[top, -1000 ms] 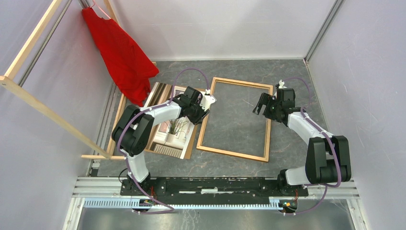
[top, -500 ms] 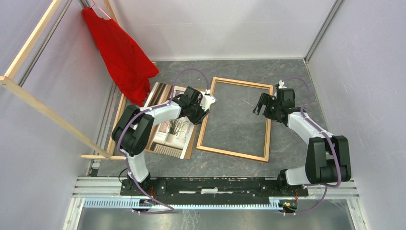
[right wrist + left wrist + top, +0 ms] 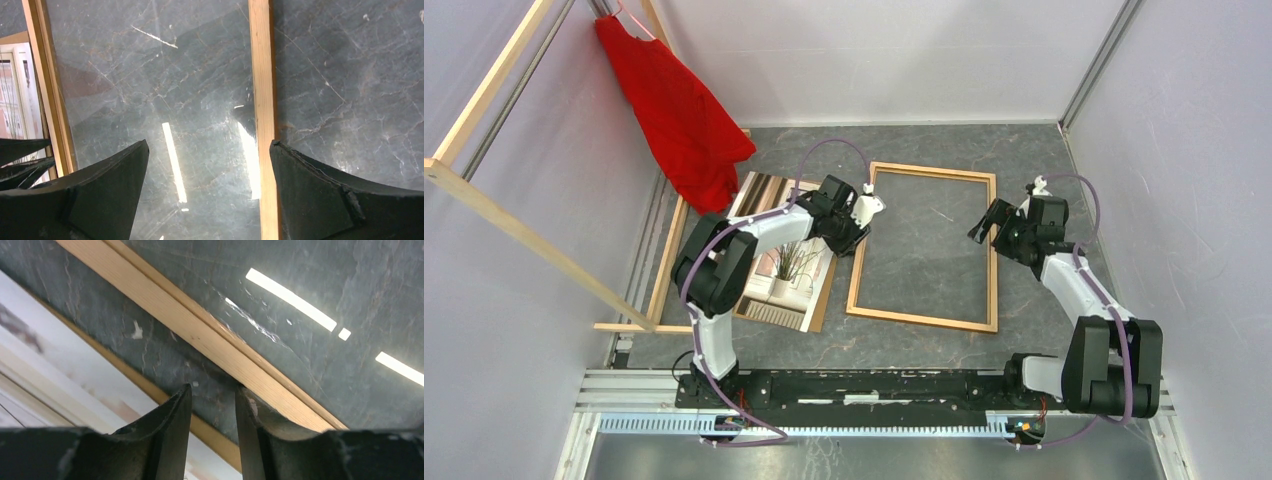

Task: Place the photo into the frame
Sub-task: Place the photo frame item in the photo frame.

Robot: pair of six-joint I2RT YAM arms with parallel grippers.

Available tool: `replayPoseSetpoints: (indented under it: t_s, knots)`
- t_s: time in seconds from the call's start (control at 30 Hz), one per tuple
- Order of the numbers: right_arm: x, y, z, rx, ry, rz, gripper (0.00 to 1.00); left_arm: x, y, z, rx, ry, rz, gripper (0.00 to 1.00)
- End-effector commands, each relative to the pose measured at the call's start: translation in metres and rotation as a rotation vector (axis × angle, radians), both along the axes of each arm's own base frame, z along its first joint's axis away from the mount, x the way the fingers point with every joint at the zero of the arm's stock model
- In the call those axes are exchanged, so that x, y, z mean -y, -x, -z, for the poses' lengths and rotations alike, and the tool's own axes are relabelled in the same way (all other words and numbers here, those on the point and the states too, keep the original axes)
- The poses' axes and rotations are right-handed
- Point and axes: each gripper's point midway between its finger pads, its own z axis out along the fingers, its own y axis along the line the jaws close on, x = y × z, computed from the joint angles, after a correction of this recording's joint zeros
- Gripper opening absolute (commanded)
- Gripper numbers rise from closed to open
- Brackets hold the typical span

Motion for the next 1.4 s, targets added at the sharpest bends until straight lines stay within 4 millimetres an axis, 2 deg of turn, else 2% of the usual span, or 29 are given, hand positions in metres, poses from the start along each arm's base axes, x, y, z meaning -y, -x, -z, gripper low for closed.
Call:
replayPoseSetpoints:
  t_s: [0.0, 0.13, 0.2, 0.27, 0.4, 0.5, 0.57, 0.7, 0.77, 0.8, 0.9, 1.03, 1.17, 1.37]
  knots:
    - [-0.014, 0.007, -0.003, 0.040, -0.054, -0.050, 0.98, 0.023, -0.008, -0.005, -0.010, 0.030, 0.043, 0.44]
    - [-0.025, 0.010, -0.010, 0.079, -0.092, -0.066, 0.98, 0.028, -0.019, -0.013, -0.004, 0.022, 0.032, 0.45]
    - [-0.034, 0.006, -0.023, 0.115, -0.085, -0.077, 0.98, 0.022, -0.025, -0.021, 0.015, 0.007, 0.016, 0.45]
    - [-0.058, 0.001, -0.039, 0.152, -0.086, -0.119, 0.98, 0.008, -0.036, -0.036, 0.028, 0.016, -0.025, 0.47]
    - [-0.111, -0.011, -0.069, 0.216, -0.128, -0.200, 0.98, -0.054, -0.068, -0.072, 0.059, 0.025, -0.161, 0.56]
    - [-0.163, -0.021, -0.087, 0.244, -0.141, -0.274, 0.98, -0.116, -0.084, -0.097, 0.117, -0.015, -0.254, 0.65]
    - [-0.201, -0.026, -0.093, 0.246, -0.151, -0.326, 0.98, -0.160, -0.090, -0.108, 0.148, -0.057, -0.324, 0.67]
    - [-0.277, -0.029, -0.086, 0.211, -0.162, -0.407, 0.98, -0.244, -0.092, -0.110, 0.196, -0.181, -0.456, 0.68]
    - [-0.315, -0.031, -0.082, 0.204, -0.157, -0.438, 0.98, -0.278, -0.091, -0.101, 0.214, -0.250, -0.512, 0.68]
    - [-0.329, -0.031, -0.077, 0.192, -0.150, -0.450, 0.98, -0.304, -0.093, -0.099, 0.233, -0.281, -0.566, 0.68]
    - [-0.366, -0.029, -0.056, 0.142, -0.128, -0.482, 0.98, -0.333, -0.090, -0.085, 0.241, -0.344, -0.628, 0.67]
    - [-0.382, -0.031, -0.026, 0.086, -0.096, -0.466, 0.98, -0.356, -0.086, -0.071, 0.289, -0.445, -0.676, 0.66]
    - [-0.375, -0.038, 0.000, 0.052, -0.042, -0.422, 0.98, -0.378, -0.082, -0.060, 0.347, -0.541, -0.730, 0.65]
    - [-0.364, -0.053, 0.023, 0.025, 0.017, -0.374, 0.98, -0.384, -0.067, -0.032, 0.329, -0.593, -0.732, 0.65]
